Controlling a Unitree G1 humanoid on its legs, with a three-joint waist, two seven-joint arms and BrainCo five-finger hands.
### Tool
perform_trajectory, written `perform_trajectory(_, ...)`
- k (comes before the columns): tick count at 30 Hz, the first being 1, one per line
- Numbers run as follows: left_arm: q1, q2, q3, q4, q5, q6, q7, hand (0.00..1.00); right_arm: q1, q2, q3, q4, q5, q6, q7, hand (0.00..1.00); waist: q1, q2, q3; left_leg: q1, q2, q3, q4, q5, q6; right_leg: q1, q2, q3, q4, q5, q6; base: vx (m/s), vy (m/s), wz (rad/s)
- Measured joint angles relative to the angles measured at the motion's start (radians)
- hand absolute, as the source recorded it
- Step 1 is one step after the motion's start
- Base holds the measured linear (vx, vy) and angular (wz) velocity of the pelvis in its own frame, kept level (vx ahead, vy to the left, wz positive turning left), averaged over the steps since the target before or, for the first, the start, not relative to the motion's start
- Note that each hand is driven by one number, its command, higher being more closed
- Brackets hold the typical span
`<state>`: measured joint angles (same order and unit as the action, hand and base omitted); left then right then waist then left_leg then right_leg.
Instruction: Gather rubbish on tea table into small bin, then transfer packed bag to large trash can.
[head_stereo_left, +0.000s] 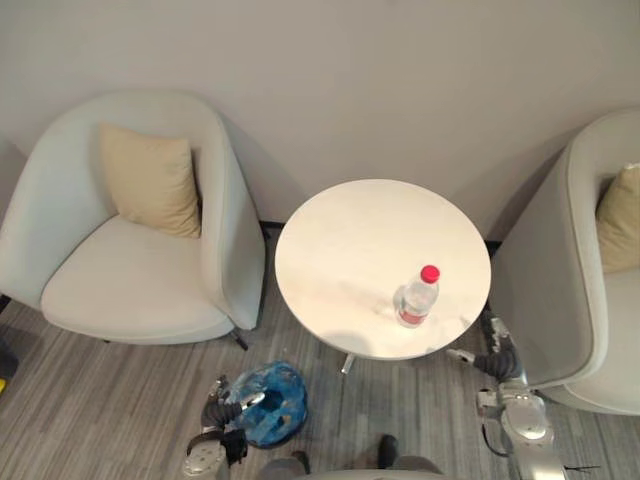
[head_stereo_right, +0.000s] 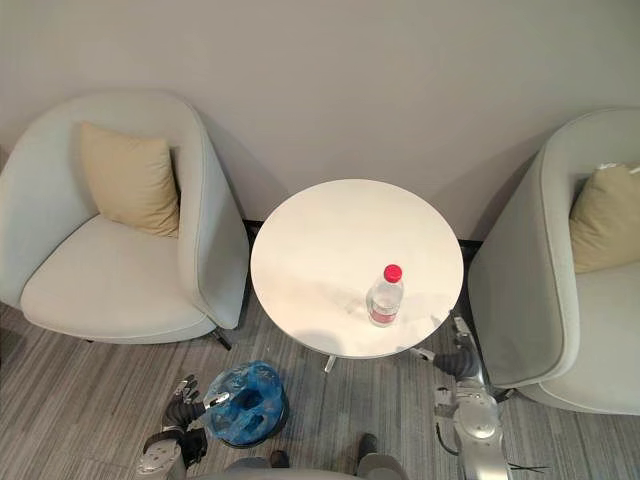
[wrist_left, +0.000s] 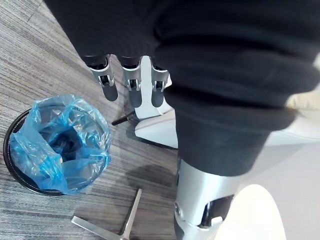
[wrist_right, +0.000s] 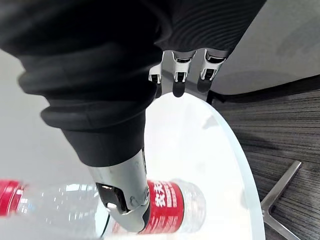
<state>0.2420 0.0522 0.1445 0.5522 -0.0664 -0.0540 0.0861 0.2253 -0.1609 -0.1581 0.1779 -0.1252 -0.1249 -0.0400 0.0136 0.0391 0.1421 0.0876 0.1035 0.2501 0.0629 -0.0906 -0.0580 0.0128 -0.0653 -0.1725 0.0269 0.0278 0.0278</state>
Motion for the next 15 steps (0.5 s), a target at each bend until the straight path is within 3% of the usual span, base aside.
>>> perform_trajectory(9,0.031,0.0,-0.011,0.013,0.0,-0.001,-0.005,0.0,-0.079,0.0,0.055,0.043,-0.002,-0.008,-0.007,0.0,0.004,0.004,-0.025,-0.006,-0.017,-0.012,-0.022,0.007,0.01,0.004,-0.006,-0.018,-0.032,0.014,0.011,0.0,0.004,0.04)
perform_trajectory(14,0.04,0.001,-0.029,0.016,-0.001,-0.006,-0.02,0.0,-0.211,0.0,0.05,0.112,-0.005,-0.004,-0.1,0.0,0.03,0.008,-0.021,-0.044,-0.032,-0.041,-0.024,0.014,0.018,-0.011,-0.016,-0.048,-0.036,0.016,0.015,-0.02,0.003,0.17)
perform_trajectory(15,0.043,0.001,-0.032,0.016,-0.001,-0.01,-0.02,0.0,-0.249,-0.003,0.048,0.134,-0.005,-0.003,-0.117,1.0,0.03,0.01,-0.019,-0.061,-0.035,-0.05,-0.02,0.016,0.021,-0.021,-0.019,-0.053,-0.036,0.016,0.016,-0.03,0.017,0.26)
